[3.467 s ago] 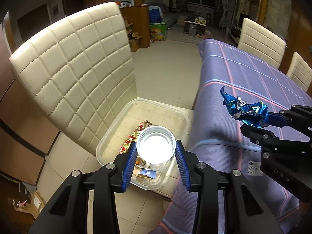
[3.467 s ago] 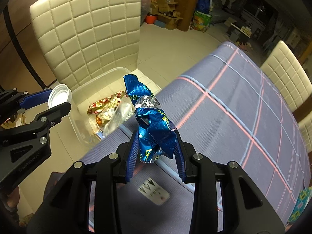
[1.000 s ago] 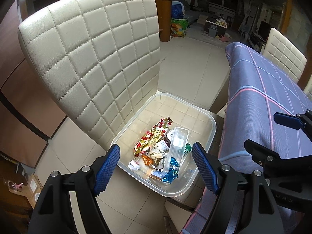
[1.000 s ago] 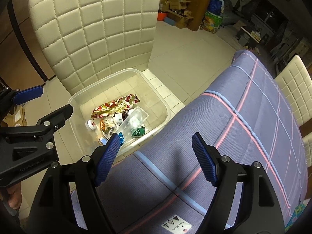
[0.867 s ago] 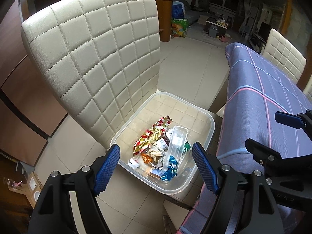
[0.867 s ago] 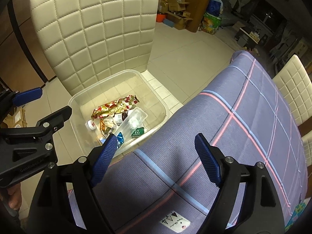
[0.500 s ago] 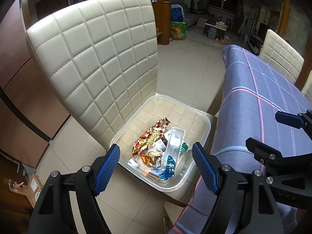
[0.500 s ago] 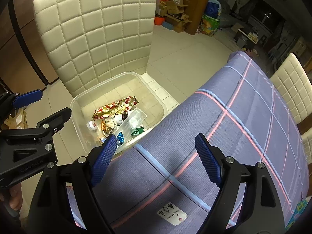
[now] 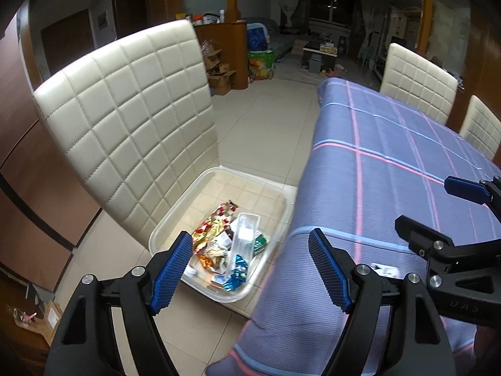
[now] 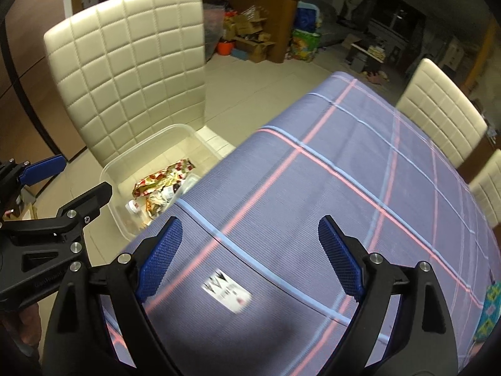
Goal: Collect trash
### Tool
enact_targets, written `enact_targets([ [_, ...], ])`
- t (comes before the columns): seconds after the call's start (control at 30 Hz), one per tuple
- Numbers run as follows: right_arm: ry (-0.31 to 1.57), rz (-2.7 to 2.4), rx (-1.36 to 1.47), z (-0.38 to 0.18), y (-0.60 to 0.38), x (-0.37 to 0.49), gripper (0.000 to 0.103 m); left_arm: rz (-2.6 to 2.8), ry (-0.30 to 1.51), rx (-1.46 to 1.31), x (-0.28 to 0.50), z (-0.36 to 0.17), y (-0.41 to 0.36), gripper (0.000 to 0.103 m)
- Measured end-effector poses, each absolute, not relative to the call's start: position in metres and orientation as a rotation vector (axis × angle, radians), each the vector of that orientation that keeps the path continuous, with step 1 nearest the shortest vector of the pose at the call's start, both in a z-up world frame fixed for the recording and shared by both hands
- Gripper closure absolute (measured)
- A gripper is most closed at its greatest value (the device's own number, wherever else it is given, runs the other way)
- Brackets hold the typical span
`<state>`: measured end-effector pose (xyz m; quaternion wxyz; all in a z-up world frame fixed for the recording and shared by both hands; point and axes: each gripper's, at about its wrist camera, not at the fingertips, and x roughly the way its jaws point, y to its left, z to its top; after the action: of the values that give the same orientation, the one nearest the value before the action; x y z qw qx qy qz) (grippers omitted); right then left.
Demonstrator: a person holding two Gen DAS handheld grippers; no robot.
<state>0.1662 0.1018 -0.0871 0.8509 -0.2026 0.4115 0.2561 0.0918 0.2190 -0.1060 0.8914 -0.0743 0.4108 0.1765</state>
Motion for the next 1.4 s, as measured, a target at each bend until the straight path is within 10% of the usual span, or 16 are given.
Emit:
enact_targets([
  [1.4,0.66,0.353,-0.248,-0.027,0.002,0.105,0.012,0.301,0.665,-0.09,0.043,-0.051,0.14,0.028],
])
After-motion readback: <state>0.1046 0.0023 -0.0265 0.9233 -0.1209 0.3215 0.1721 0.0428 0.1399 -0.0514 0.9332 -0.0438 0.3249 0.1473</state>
